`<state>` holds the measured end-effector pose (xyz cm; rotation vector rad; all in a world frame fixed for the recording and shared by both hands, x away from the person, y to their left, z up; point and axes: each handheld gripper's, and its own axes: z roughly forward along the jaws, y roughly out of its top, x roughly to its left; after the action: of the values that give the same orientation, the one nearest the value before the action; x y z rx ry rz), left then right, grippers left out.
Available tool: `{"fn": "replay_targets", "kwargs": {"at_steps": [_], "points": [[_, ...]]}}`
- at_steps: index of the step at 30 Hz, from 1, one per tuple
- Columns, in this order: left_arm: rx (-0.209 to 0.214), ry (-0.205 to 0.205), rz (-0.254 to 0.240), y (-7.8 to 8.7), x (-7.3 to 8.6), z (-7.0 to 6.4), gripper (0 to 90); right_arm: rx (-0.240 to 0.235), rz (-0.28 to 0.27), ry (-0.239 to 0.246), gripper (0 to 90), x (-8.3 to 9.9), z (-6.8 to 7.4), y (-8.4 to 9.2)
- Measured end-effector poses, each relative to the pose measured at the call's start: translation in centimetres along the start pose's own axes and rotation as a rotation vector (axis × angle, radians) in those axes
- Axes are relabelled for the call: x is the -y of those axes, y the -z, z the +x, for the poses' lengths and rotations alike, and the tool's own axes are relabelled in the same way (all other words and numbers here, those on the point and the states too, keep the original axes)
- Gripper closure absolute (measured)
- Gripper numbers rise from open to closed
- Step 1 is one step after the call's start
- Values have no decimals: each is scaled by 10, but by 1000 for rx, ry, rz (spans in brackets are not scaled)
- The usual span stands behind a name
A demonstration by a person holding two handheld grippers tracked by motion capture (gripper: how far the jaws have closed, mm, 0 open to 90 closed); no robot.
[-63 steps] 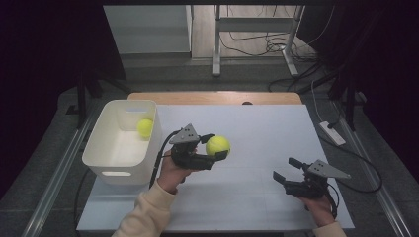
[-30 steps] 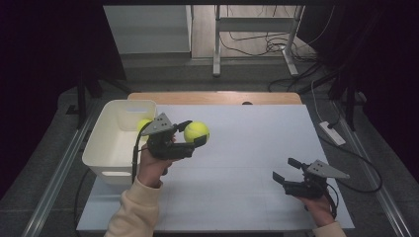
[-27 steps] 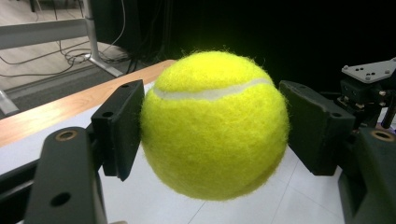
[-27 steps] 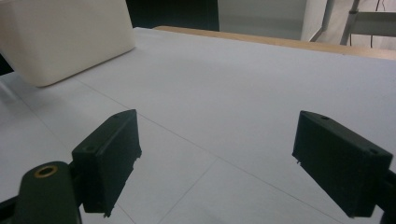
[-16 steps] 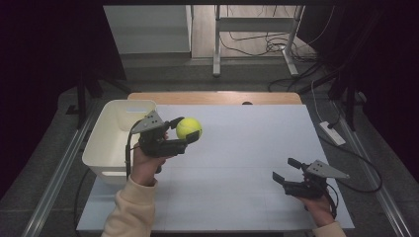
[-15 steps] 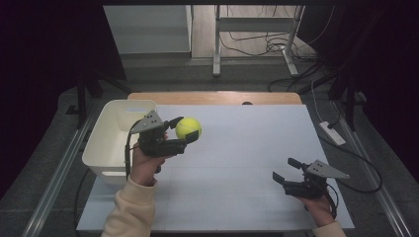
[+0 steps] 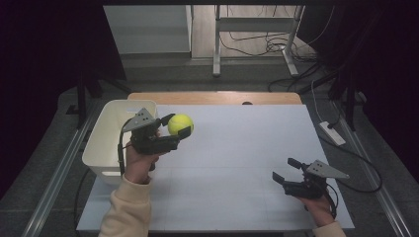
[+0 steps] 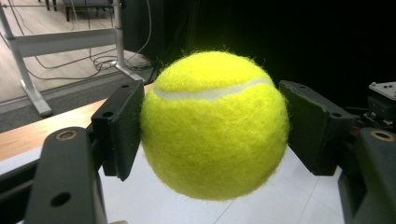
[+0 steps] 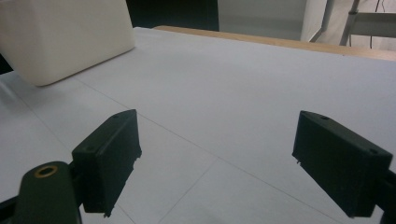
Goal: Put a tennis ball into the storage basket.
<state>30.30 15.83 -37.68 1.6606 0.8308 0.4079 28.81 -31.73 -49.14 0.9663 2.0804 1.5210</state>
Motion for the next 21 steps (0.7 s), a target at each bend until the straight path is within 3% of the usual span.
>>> {"fn": "replay_targets", "kwargs": {"at_steps": [21], "points": [[-89, 39, -36, 17, 1, 20, 272, 1, 4, 6, 146, 0, 0, -1]]}}
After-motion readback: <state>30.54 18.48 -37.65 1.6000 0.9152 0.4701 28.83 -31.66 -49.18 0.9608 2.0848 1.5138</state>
